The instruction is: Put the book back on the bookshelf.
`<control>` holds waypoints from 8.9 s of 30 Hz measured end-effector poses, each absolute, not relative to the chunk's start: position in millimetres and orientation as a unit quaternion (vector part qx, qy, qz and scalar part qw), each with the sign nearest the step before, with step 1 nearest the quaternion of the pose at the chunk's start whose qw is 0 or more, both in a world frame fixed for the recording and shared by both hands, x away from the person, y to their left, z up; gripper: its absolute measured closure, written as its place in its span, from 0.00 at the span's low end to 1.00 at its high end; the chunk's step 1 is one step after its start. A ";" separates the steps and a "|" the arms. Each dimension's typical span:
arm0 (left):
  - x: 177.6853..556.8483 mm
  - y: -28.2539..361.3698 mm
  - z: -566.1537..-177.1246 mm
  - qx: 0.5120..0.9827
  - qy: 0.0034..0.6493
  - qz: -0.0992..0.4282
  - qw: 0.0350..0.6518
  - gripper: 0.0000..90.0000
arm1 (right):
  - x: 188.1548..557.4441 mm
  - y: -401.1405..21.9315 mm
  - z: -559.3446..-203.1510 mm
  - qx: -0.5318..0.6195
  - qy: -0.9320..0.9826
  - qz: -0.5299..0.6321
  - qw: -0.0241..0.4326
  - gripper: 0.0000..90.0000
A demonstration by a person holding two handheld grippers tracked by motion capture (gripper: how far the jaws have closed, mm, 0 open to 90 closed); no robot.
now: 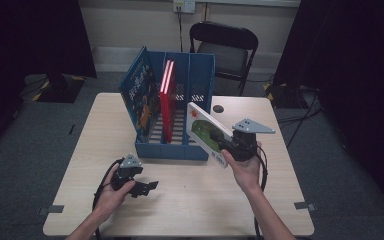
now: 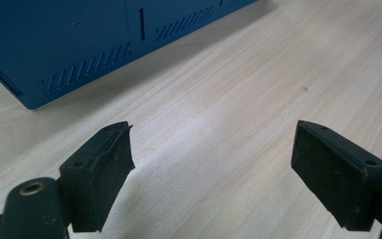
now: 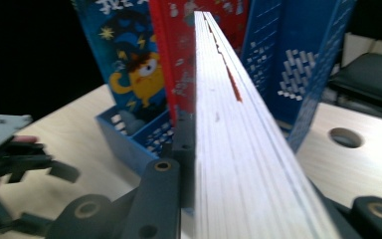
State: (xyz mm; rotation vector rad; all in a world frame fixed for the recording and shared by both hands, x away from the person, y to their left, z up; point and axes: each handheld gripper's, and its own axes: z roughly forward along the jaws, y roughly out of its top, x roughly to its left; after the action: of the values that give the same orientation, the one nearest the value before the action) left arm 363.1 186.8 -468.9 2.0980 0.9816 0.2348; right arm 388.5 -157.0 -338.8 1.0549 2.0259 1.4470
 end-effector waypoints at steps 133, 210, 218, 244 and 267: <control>363.2 186.0 -471.1 0.820 0.410 0.078 0.391 0.20 | 443.1 -113.9 -418.2 0.458 0.751 0.404 0.251 0.79; 361.6 183.1 -474.3 0.826 0.410 0.072 0.380 0.19 | 494.1 -74.6 -418.5 0.477 0.745 0.426 0.191 0.73; 361.7 183.5 -474.0 0.826 0.409 0.072 0.382 0.19 | 503.2 -71.1 -416.9 0.481 0.747 0.417 0.191 0.73; 360.1 188.5 -473.0 0.826 0.409 0.080 0.380 0.19 | 507.4 -77.0 -411.8 0.471 0.756 0.422 0.169 0.63; 364.1 196.2 -472.2 0.819 0.414 0.092 0.387 0.19 | 462.6 -116.9 -384.6 0.430 0.751 0.463 0.193 0.41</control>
State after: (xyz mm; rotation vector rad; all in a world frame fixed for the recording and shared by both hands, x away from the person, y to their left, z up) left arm 364.1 196.2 -472.2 2.0853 1.0527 0.2345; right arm 462.6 -116.9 -384.6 1.2056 2.1064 1.2993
